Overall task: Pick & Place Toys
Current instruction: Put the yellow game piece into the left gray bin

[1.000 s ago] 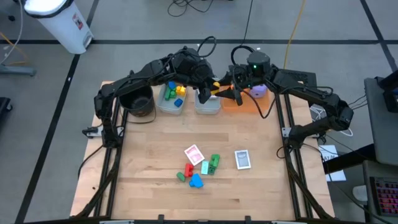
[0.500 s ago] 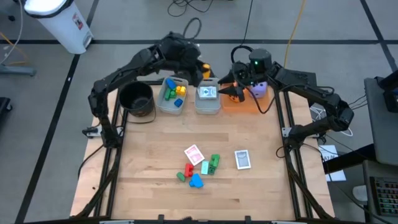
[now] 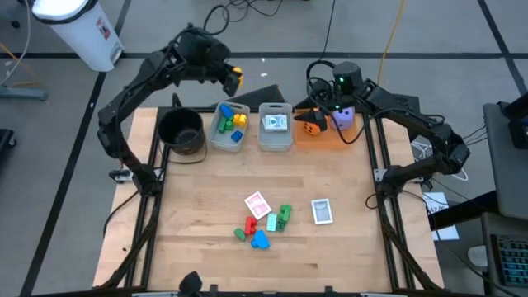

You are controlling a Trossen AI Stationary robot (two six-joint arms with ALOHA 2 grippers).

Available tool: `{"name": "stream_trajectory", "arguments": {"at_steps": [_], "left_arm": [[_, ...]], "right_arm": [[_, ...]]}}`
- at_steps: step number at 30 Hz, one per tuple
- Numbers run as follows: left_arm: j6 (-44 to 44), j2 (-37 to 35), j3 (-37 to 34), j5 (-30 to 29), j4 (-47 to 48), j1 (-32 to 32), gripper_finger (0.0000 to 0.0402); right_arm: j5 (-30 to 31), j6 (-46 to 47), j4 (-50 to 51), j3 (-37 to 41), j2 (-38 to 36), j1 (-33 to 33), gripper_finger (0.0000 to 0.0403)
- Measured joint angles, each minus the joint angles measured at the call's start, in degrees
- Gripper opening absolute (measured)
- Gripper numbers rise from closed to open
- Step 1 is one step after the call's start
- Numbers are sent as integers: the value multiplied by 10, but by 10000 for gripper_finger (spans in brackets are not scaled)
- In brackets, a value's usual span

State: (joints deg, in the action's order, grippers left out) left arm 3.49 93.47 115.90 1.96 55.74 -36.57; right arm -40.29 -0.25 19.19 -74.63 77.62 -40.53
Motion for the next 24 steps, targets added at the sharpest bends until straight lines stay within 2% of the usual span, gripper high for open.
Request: {"name": "stream_trajectory", "arguments": {"at_steps": [4,10,17,19,24], "left_arm": [[13,-28,-68,-11,-31,6,107],[58,-102,-232,-16,-154,17,107],[116,-183,-393,-84,-231,36,107],[144,-202,-438,-100,-266,46,107],[197,-221,-537,-175,-352,82,107]], "right_arm": [[0,0,0,0,0,0,243],[1,16,0,0,0,0,242],[4,20,0,0,0,1,242],[21,25,0,0,0,2,242],[30,28,0,0,0,5,242]]}}
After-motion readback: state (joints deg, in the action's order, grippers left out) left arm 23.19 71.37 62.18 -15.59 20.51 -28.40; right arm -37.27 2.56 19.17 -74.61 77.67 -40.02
